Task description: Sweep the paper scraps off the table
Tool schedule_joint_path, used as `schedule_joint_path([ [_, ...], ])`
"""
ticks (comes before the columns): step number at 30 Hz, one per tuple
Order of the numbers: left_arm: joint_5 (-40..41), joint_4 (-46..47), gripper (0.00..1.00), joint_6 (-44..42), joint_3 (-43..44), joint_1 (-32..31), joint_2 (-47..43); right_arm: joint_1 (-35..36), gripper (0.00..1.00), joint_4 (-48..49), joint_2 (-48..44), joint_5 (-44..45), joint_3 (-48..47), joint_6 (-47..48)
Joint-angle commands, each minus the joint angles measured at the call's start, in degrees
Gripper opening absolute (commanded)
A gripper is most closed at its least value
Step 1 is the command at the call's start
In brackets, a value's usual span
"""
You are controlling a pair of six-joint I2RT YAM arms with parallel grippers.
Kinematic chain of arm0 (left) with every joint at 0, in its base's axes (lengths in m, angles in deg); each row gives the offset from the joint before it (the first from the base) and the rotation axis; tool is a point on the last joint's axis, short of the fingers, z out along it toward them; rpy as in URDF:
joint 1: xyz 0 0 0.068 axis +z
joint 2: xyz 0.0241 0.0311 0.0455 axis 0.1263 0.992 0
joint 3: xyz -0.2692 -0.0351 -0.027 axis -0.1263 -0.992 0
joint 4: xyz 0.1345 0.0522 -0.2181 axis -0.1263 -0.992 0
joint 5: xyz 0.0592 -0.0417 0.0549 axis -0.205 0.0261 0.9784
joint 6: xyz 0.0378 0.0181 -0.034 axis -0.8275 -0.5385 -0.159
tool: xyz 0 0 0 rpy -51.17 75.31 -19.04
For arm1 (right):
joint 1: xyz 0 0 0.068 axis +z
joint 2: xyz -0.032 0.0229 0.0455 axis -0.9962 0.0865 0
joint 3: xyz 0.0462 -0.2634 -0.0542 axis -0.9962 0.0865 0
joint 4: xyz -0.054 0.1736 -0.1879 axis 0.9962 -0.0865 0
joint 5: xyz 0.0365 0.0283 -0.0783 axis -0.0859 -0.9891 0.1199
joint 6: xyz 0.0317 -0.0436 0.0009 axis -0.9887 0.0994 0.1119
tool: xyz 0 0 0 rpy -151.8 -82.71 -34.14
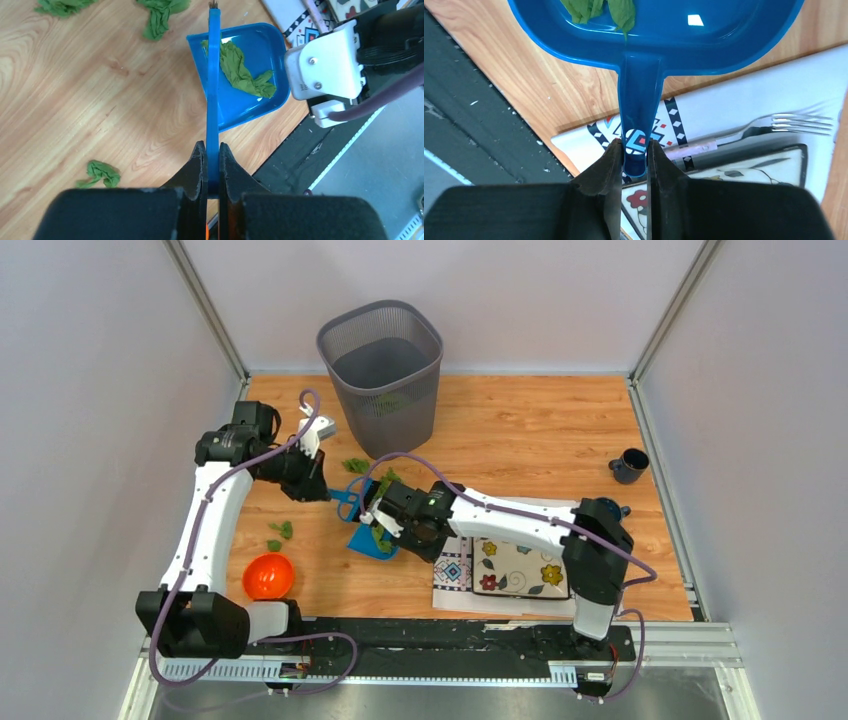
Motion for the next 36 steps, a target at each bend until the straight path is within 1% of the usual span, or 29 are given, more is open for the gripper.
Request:
schedule_joint_path([
  [1, -5.36, -4.21, 0.0, -1.79, 1.06, -0.13, -1.61, 0.3, 0.0, -1.27, -6.34, -1.44, -0.07, 2.43],
  [3, -7.82, -3.07, 0.0, -1.35, 0.27, -0.13, -1.69, 0.22, 0.0, -1.18, -6.97, -1.7, -0.86, 3.05],
  [5, -8.1, -2.63, 0.0, -0.56, 1.23, -0.13, -1.52, 0.22, 0.0, -1.26, -6.71, -1.18, -1.65, 3.23],
  [8, -5.55, -2.71, 0.0, -0.9, 5.09, -0.13, -2.22, 0.13, 0.0, -1.88, -6.79, -0.3, -2.79, 3.49],
  [9, -5.2, -4.19, 0.0, -1.43, 6.93, -0.13, -2.22, 0.13, 0.0, -2.14, -6.88, -0.21, -2.97, 3.58],
  [10, -4.24, -5.08, 0.0, -2.04, 7.9, -0.13, -1.96, 0.04, 0.0, -2.32, -7.05, -0.21, -2.97, 3.67],
  [11, -3.36, -5.87, 0.0, -3.27, 8.78, -0.13, -1.78, 0.13, 0.0, -2.23, -7.32, 2.49, -2.89, 3.75],
  [13, 0.32, -6.67, 0.0, -3.63, 10.11, -0.13, -2.22, -0.22, 0.0, -2.5, -8.02, 3.3, -2.62, 4.1],
  [16, 2.62, -7.45, 0.0, -4.06, 12.57, -0.04, -2.4, -0.92, 0.0, -2.32, -8.9, 3.92, -2.27, 4.28],
  [18, 2.02, -9.03, 0.0, -5.47, 13.71, -0.13, -2.4, -1.27, 0.0, -1.8, -9.25, 4.27, -2.18, 4.37],
  [20, -1.75, -9.74, 0.0, -6.26, 12.67, -0.13, -2.4, -1.45, 0.0, -1.09, -8.99, 4.27, -2.18, 4.46],
  [21, -3.86, -9.74, 0.0, -6.44, 10.31, -0.04, -2.4, -1.54, 0.0, -0.22, -8.9, 4.1, -2.44, 4.46],
  [22, -8.4, -9.74, 0.0, -6.62, 9.07, -0.39, -2.4, -1.63, 0.0, 0.22, -8.46, 4.01, -2.71, 4.37],
  [24, -10.98, -10.35, 0.0, -6.35, 7.57, -1.61, -2.22, -1.63, 0.0, 1.36, -7.94, 3.48, -3.59, 4.19],
  [25, -12.3, -11.14, 0.0, -6.7, 7.74, -3.01, -1.96, -1.63, 0.0, 1.89, -7.85, 3.66, -3.67, 4.19],
  [28, -15.73, -14.22, 0.0, -8.55, 9.93, -3.55, -1.87, -1.8, 0.0, 3.22, -8.28, 3.57, -3.41, 4.37],
  [30, -15.22, -15.19, 0.0, -8.82, 11.34, -3.55, -1.96, -2.15, 0.0, 4.0, -9.16, 2.96, -2.8, 4.2],
  [33, -13.46, -15.19, 0.0, -8.99, 10.73, -3.55, -2.57, -3.29, 0.0, 5.67, -10.82, 1.38, -1.22, 3.5],
  [35, -9.87, -14.93, 0.0, -9.25, 10.12, -3.91, -2.92, -4.08, 0.0, 6.29, -11.71, -1.5, -0.52, 2.62],
  [36, -7.59, -13.1, 0.0, -9.17, 9.68, -3.91, -3.19, -4.96, 0.0, 6.73, -12.67, -2.14, 0.01, 2.26],
])
